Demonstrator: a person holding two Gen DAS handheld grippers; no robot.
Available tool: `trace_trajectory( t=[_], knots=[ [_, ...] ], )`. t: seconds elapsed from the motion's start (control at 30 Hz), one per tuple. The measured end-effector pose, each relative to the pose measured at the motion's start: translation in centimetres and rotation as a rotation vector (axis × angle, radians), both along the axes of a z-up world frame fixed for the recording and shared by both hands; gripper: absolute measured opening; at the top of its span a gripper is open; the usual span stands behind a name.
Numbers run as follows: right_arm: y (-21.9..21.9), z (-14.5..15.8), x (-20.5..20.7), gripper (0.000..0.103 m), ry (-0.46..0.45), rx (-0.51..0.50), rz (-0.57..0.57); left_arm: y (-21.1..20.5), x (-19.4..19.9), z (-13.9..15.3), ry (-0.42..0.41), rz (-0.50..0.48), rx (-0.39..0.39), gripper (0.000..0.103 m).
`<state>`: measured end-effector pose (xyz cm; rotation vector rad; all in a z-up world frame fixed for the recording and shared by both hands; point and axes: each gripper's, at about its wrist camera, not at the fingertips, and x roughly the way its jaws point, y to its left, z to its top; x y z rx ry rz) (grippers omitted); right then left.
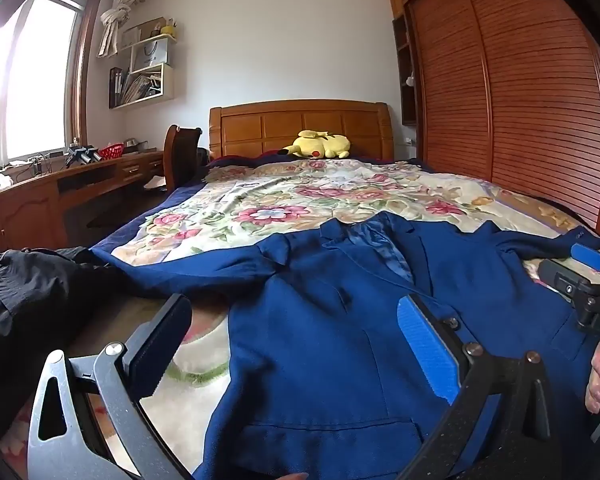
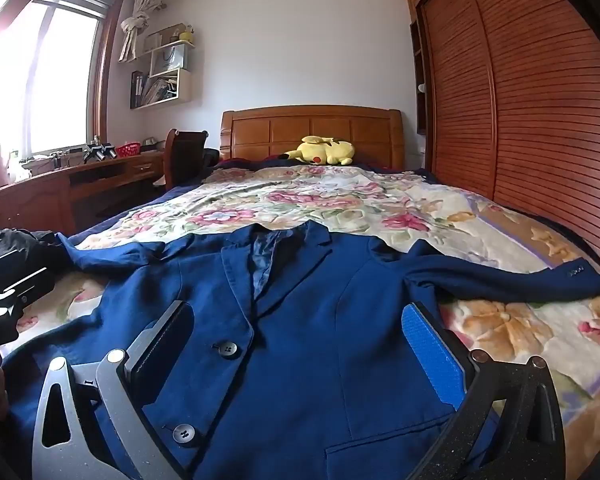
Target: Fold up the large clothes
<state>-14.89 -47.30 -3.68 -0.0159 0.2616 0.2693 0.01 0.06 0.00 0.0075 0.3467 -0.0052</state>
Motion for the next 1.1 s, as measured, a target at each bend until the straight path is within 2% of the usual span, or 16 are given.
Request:
trace_trajectory(
  t=[0.2,0.47,1.1],
  knots=[
    [0.0,0.1,-0.1,0.103,0.0,-0.005,-0.004,0.8,-0.2,0.1,-0.009,0.001,0.001,0.103],
    [0.1,0.0,0.0,0.103,-0.003,0.002,-0.005,-0.4,-0.6,0.4,-0.023,-0.002,0.029,0.103],
    [-0.2,0.0,-0.2,0.103,-0.001,0.009,-0.004,-0.5,-0.7,0.7,-0.032,-0.001,0.026,0.103]
  ],
)
